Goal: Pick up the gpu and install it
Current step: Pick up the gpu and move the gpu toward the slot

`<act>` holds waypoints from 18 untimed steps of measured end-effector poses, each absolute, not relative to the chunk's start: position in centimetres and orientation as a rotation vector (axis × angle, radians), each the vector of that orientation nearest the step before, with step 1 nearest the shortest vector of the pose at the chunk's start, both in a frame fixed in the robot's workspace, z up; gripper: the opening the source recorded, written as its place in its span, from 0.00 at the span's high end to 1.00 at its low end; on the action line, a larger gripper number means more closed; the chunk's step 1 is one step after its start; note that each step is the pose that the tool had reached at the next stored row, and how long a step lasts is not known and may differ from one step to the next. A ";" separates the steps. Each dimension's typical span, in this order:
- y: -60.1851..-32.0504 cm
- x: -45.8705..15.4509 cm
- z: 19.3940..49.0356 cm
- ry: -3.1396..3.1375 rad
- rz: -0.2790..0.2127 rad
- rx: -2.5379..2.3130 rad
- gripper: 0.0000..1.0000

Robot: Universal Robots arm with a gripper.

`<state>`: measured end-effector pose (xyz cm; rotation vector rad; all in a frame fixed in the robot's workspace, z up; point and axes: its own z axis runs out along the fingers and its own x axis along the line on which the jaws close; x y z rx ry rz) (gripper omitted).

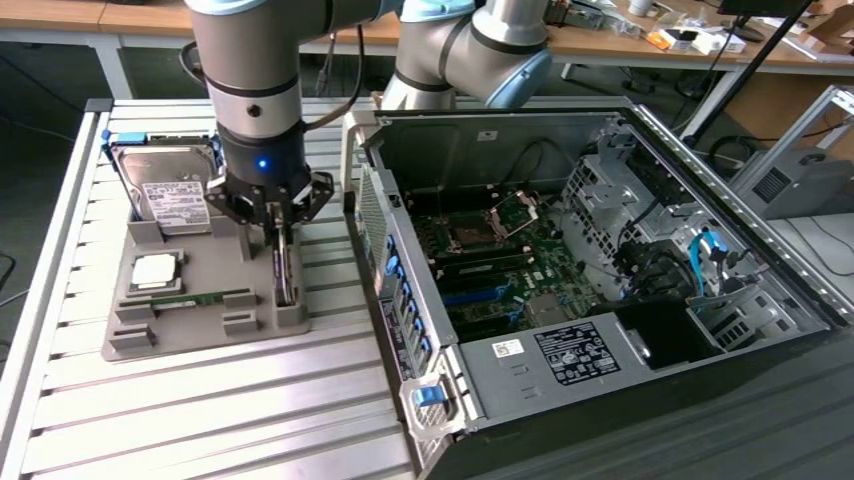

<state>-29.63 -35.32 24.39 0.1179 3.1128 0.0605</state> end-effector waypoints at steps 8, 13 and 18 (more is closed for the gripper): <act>-35.3 -29.6 25.0 3.113 0.061 0.118 0.73; -35.3 -29.6 25.3 3.113 0.063 0.118 0.73; -35.3 -29.6 25.6 3.113 0.065 0.118 0.73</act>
